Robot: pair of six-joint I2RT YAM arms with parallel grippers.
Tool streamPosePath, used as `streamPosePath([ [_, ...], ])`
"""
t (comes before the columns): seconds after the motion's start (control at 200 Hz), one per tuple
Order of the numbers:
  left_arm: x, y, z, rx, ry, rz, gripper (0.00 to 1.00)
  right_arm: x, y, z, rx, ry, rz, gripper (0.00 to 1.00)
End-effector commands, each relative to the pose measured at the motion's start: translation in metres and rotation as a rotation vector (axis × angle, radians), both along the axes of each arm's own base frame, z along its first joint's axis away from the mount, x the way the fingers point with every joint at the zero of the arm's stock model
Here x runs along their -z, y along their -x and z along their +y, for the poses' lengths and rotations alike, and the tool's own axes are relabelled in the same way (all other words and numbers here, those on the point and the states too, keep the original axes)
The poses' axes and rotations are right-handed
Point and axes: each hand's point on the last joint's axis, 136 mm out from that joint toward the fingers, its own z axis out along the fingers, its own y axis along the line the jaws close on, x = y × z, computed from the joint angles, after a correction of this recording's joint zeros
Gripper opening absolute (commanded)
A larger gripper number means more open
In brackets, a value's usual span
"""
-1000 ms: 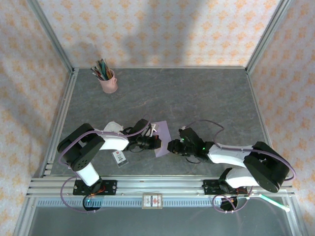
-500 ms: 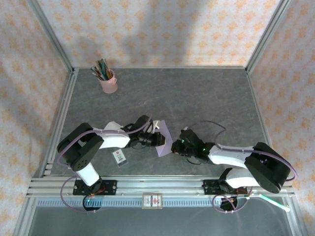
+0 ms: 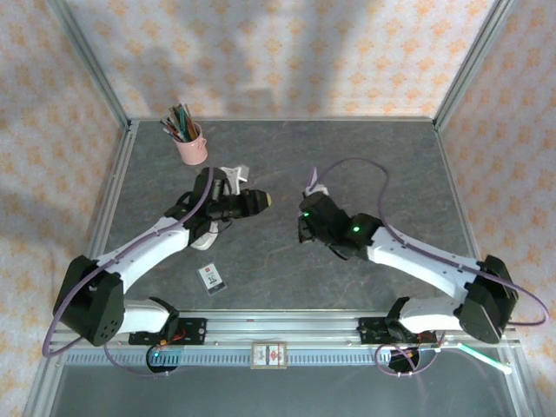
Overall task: Fold a paper plane with a square sheet of paper (pick it up from the middle)
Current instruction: Turn over the paper at the center of the table.
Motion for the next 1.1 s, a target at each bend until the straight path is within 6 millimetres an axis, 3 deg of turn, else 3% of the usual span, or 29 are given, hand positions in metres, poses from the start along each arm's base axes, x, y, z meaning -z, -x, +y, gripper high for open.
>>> streamPosePath([
  [0.0, 0.032, 0.007, 0.025, -0.067, -0.063, 0.089, 0.35, 0.044, 0.027, -0.002, -0.132, 0.284, 0.058, 0.0],
  [0.155, 0.051, 0.014, 0.028, -0.084, -0.042, 0.147, 0.35, 0.073, 0.057, 0.046, -0.246, 0.229, 0.113, 0.0],
  [0.295, 0.062, 0.018, 0.024, -0.075, -0.003, 0.186, 0.36, 0.083, 0.073, 0.069, -0.288, 0.11, 0.162, 0.02],
  [0.591, 0.068, 0.021, 0.014, -0.047, 0.028, 0.204, 0.36, 0.086, 0.077, 0.072, -0.291, 0.05, 0.166, 0.07],
  [0.746, 0.074, 0.024, -0.004, 0.003, 0.013, 0.22, 0.36, 0.09, 0.076, 0.075, -0.286, 0.036, 0.167, 0.1],
  [0.896, 0.085, 0.024, -0.023, 0.059, -0.023, 0.252, 0.34, 0.091, 0.075, 0.08, -0.283, 0.014, 0.167, 0.12],
  [1.091, 0.103, 0.017, -0.031, 0.092, -0.083, 0.284, 0.34, 0.094, 0.072, 0.085, -0.274, -0.003, 0.166, 0.13],
])
